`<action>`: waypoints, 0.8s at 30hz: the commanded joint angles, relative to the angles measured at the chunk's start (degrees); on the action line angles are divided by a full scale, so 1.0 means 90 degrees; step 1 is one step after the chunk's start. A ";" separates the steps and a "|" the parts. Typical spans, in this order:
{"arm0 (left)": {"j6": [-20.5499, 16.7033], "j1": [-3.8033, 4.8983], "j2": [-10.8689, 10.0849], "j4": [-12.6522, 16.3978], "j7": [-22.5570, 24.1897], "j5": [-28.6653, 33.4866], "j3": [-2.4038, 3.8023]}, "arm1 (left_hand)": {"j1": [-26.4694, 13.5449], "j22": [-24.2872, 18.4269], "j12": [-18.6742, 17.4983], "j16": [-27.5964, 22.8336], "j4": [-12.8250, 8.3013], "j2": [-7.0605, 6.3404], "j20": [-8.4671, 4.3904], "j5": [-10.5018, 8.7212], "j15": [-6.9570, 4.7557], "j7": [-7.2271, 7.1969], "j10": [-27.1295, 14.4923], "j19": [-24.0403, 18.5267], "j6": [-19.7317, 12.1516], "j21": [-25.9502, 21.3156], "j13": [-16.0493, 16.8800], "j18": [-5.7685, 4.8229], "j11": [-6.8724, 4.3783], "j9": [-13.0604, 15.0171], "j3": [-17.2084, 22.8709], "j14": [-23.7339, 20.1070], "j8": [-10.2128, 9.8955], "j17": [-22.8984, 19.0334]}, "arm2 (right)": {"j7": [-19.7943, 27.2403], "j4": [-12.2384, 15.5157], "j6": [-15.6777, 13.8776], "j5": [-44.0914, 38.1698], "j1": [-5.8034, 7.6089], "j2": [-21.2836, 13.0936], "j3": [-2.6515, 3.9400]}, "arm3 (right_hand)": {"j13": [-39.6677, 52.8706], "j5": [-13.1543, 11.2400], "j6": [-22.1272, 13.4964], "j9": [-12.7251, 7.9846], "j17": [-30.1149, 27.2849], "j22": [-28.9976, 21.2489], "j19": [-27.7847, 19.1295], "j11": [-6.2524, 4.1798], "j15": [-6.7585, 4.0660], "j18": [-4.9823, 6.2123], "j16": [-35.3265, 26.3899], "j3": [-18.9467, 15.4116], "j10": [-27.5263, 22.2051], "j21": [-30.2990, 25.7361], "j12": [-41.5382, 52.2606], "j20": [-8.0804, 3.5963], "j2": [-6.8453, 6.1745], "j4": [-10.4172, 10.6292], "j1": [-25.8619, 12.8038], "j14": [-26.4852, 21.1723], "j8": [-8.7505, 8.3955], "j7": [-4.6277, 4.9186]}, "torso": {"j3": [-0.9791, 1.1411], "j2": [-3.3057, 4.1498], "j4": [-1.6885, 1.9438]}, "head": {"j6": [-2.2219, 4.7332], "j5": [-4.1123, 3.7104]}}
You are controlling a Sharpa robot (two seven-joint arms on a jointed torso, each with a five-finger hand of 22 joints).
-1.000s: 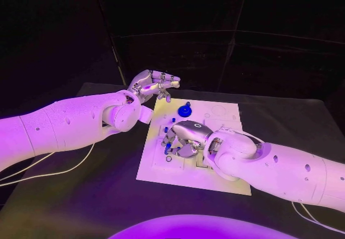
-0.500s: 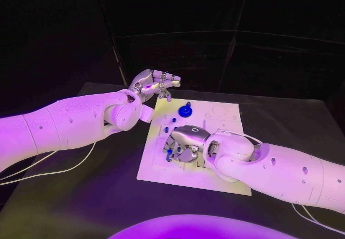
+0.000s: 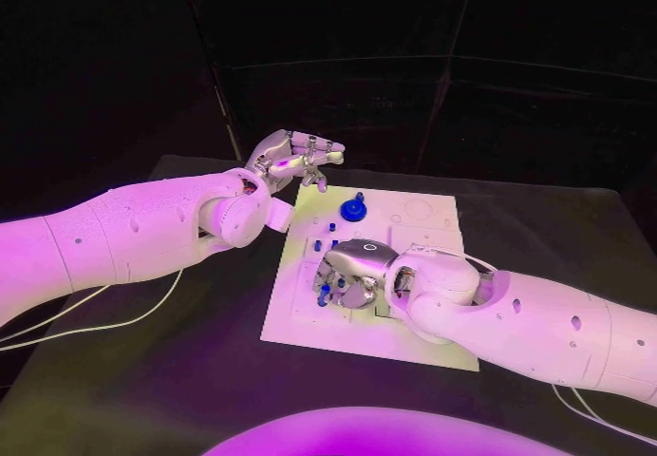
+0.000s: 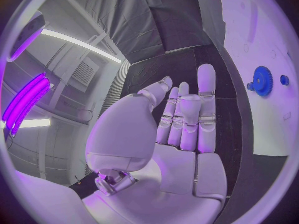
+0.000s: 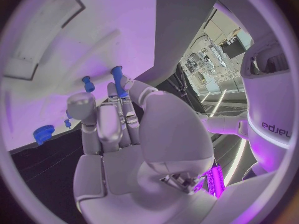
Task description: Assemble the parts on the task board
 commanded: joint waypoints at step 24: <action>-0.0001 0.0014 -0.0027 0.0036 0.0072 0.0023 0.0006 | -0.0028 -0.0007 0.0033 -0.0009 0.0011 0.0045 -0.0010 0.0000 0.0023 -0.0018 -0.0047 0.0050 -0.0041 -0.0032 0.0008 0.0086 -0.0013 -0.0002 -0.0010 0.0016 0.0026 -0.0006 | 0.0039 -0.0048 0.0228 0.0045 -0.0030 0.0086 -0.0008 | -0.0025 0.0268 -0.0515 -0.0031 -0.0240 -0.0552 -0.0333 0.0182 0.0163 0.0007 -0.0103 -0.0428 -0.0570 -0.0276 -0.0384 0.0164 -0.0420 0.0181 -0.0587 -0.0027 -0.0147 0.0240 | 0.0000 -0.0005 0.0003 | -0.0026 0.0020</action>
